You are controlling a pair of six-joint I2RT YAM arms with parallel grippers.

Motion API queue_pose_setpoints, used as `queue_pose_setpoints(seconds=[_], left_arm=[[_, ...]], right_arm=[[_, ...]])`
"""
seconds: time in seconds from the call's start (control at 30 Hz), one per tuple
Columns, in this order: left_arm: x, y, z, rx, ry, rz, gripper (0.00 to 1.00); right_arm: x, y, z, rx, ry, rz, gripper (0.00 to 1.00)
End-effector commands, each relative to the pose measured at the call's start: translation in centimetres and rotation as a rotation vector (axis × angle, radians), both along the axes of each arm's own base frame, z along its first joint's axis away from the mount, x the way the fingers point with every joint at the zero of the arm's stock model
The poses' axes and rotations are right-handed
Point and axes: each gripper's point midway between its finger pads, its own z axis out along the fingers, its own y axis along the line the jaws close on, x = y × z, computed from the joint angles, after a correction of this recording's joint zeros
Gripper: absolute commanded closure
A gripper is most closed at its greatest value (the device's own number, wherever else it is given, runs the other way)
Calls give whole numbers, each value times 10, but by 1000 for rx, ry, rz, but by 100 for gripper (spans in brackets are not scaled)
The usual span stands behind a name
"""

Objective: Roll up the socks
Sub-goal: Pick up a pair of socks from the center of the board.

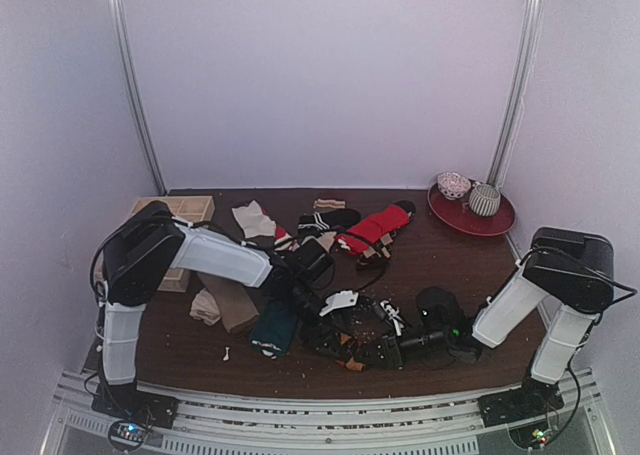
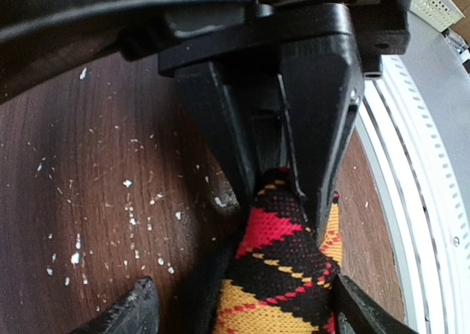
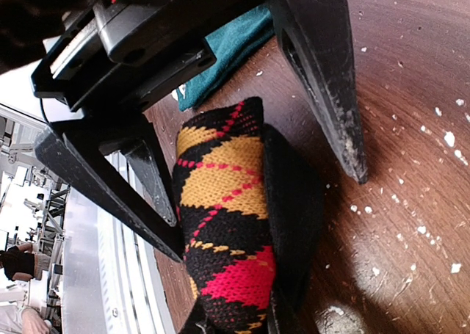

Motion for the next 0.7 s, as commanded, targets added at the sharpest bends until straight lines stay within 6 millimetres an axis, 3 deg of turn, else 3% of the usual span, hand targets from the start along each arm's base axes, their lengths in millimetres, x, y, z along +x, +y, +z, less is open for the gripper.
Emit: queue_pose_setpoints(seconds=[0.0,0.17,0.33,0.53,0.67], left_arm=[[2,0,-10,30,7,3,23],[-1,3,-19,59,29,-7,59],[-14,11,-31,78,97,-24,65],[-30,21,-39,94,152,-39,100],[-39,22,-44,106,137,-42,100]], right_arm=[[-49,-90,-106,-498,265,-71,92],[-49,-90,-106,-501,264,-72,92],[-47,-92,-107,-508,260,-81,92],[-46,-92,-107,-513,252,-87,92],[-45,-93,-107,-516,250,-92,92]])
